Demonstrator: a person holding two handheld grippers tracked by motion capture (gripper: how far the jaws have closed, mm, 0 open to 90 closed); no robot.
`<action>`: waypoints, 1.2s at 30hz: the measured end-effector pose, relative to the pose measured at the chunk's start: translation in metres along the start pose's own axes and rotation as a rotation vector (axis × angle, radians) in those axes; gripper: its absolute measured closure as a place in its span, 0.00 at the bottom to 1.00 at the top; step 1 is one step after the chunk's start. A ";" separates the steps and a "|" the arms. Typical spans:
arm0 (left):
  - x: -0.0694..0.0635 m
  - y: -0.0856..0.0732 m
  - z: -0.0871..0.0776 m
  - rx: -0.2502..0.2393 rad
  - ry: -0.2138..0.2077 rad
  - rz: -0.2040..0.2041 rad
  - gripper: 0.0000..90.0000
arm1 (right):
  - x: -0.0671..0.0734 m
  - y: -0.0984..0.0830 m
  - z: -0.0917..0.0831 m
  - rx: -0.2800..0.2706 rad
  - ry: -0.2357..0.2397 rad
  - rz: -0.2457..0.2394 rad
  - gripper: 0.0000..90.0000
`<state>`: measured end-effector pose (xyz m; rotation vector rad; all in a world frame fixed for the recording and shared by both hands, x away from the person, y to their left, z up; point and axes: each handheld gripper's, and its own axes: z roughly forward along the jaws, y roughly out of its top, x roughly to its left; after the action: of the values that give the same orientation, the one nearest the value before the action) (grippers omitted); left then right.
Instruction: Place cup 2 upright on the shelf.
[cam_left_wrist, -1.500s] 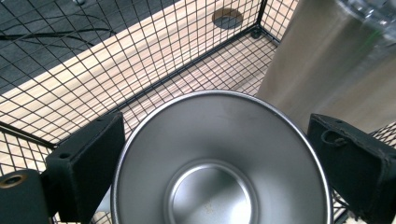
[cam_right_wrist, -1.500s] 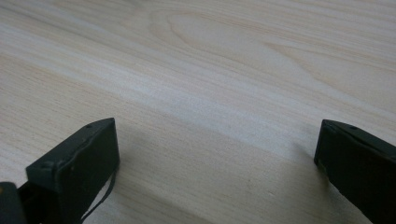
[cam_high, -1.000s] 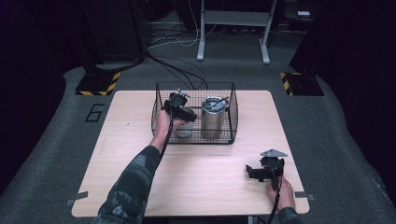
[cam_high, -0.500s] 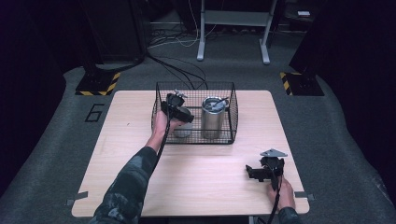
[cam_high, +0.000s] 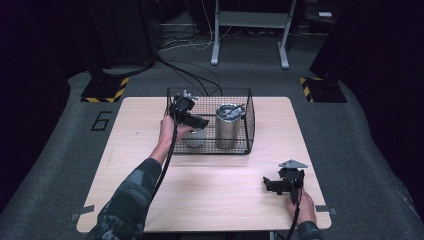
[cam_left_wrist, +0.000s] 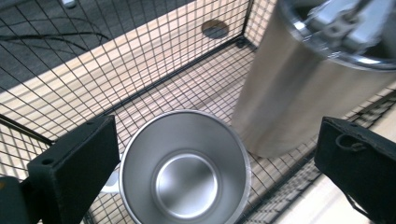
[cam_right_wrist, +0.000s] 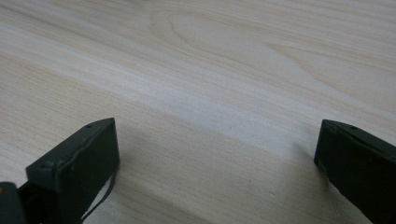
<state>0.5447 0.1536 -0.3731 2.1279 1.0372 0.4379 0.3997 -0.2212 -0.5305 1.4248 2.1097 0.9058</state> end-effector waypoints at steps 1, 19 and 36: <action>0.000 0.001 -0.007 0.002 -0.002 0.002 0.00 | -0.001 0.000 0.000 0.004 0.004 -0.008 0.00; -0.016 -0.005 -0.062 -0.036 -0.032 0.042 0.00 | -0.001 0.000 0.000 0.003 0.004 -0.009 0.00; -0.006 -0.086 -0.112 -0.045 0.007 0.023 0.00 | 0.000 0.000 0.000 0.007 0.006 -0.012 0.00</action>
<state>0.4306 0.2362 -0.3587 2.1013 0.9986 0.4752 0.3999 -0.2214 -0.5302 1.4131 2.1252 0.9007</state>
